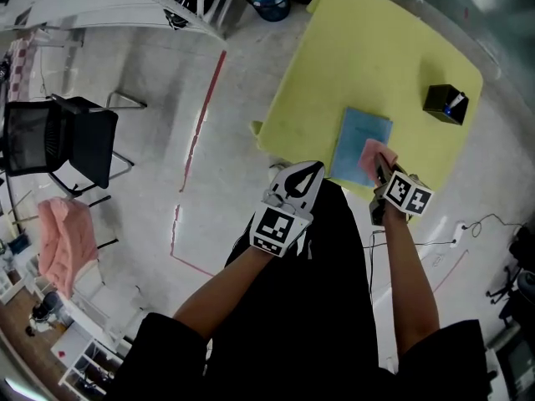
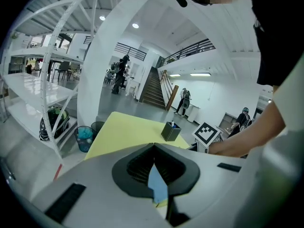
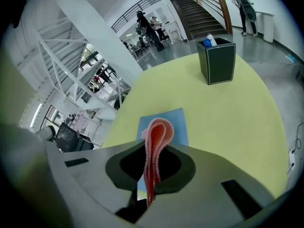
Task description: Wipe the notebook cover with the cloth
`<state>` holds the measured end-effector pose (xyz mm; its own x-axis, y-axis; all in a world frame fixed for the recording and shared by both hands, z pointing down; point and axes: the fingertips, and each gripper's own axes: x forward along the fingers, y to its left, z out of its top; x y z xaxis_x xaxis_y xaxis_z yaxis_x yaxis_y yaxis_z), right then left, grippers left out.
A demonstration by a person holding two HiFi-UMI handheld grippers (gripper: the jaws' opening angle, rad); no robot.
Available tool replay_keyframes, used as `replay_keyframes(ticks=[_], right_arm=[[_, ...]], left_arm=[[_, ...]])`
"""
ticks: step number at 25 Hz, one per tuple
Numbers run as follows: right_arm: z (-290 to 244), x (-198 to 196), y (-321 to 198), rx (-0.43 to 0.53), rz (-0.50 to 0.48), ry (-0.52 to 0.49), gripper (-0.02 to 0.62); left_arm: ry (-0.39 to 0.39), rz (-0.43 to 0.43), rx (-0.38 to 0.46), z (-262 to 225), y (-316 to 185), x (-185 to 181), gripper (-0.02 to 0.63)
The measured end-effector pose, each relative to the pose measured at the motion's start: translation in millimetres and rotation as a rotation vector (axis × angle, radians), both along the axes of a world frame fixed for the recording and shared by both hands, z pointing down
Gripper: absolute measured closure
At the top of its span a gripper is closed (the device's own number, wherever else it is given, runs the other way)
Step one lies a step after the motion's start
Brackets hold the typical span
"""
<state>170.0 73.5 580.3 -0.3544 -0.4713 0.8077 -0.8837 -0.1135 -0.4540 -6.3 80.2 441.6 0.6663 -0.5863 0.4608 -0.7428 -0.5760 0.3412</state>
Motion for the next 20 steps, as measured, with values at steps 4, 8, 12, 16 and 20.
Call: replay_keyframes(ticks=[4,8,12,16,20], right_arm=[[-14,-53,7,0.01,-0.064,-0.046,0.56],[-7,-93,18,-0.014,-0.106,-0.075,0.56],[3,-119,18,-0.038,-0.091,-0.078,0.56],[25,-134,29,-0.087,-0.068,-0.095,0.56],[46,-135,42,-0.13,-0.033,-0.098,0.56]], left_arm=[[0.038,-0.046,-0.023,-3,5,-18,0.6],[0.05,-0.059,-0.018,-6,11,-31,0.601],[0.057,-0.057,-0.016,-5,20,-45,0.6],[0.042,-0.042,-0.036,6,33,-59,0.6],[0.045,-0.047,-0.043,9,38,-70,0.6]])
